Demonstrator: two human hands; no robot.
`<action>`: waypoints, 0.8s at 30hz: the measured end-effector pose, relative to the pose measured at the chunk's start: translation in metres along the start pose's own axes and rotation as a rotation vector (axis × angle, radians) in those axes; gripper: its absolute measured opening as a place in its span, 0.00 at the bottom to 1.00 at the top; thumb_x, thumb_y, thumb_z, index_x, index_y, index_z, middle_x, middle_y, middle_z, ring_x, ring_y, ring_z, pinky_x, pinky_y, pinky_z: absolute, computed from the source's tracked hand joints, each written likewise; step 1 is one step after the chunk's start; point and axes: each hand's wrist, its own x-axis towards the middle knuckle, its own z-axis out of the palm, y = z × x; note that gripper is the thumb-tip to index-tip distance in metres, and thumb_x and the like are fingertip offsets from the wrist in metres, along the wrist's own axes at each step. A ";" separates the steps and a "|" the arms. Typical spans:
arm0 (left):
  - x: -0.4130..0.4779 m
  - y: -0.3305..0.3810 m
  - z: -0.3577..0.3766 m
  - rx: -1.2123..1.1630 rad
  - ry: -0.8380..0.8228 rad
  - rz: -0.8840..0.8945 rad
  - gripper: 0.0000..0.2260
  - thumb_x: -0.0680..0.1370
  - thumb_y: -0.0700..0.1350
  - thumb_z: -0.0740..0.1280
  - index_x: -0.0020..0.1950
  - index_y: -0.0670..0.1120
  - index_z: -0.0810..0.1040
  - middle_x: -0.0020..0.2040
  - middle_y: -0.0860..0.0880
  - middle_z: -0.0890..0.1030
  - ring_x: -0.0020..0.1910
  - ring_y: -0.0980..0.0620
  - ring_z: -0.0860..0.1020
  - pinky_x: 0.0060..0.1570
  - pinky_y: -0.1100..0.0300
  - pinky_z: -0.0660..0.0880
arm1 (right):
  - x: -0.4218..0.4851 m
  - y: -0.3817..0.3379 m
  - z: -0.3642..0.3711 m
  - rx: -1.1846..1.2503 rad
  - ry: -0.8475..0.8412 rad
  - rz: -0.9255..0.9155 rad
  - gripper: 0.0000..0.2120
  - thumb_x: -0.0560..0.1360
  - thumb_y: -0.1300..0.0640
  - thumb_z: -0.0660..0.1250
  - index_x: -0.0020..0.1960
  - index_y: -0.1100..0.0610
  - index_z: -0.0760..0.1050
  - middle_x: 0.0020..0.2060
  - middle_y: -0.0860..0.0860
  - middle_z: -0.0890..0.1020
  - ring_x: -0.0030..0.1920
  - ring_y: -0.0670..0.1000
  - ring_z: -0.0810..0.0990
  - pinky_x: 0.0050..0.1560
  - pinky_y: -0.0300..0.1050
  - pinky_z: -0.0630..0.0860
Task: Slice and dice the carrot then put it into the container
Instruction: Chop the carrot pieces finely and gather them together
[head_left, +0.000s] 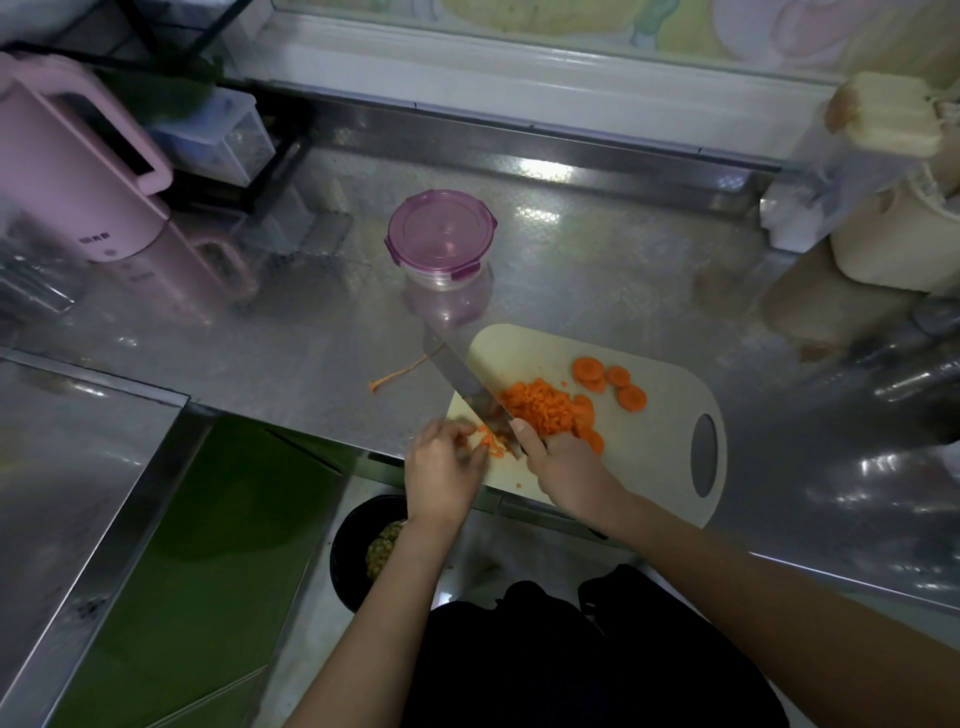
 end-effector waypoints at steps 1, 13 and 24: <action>0.000 0.000 0.000 0.015 0.006 -0.004 0.07 0.71 0.45 0.72 0.48 0.46 0.80 0.48 0.48 0.80 0.51 0.48 0.76 0.55 0.52 0.72 | -0.002 0.000 0.001 0.008 -0.007 -0.007 0.29 0.80 0.42 0.51 0.25 0.55 0.62 0.23 0.50 0.68 0.27 0.48 0.68 0.34 0.42 0.63; 0.001 0.001 0.003 0.077 -0.009 -0.027 0.04 0.72 0.45 0.70 0.40 0.45 0.81 0.45 0.46 0.79 0.50 0.46 0.74 0.54 0.52 0.71 | -0.006 -0.008 0.008 -0.137 -0.067 -0.035 0.20 0.82 0.45 0.48 0.32 0.48 0.57 0.28 0.50 0.67 0.39 0.53 0.73 0.42 0.47 0.69; 0.000 0.001 0.002 0.039 -0.003 -0.034 0.03 0.71 0.41 0.70 0.41 0.43 0.83 0.44 0.46 0.81 0.48 0.46 0.77 0.51 0.51 0.73 | 0.002 -0.005 0.023 -0.129 -0.020 0.004 0.25 0.81 0.42 0.50 0.32 0.55 0.67 0.28 0.51 0.71 0.38 0.54 0.75 0.37 0.44 0.69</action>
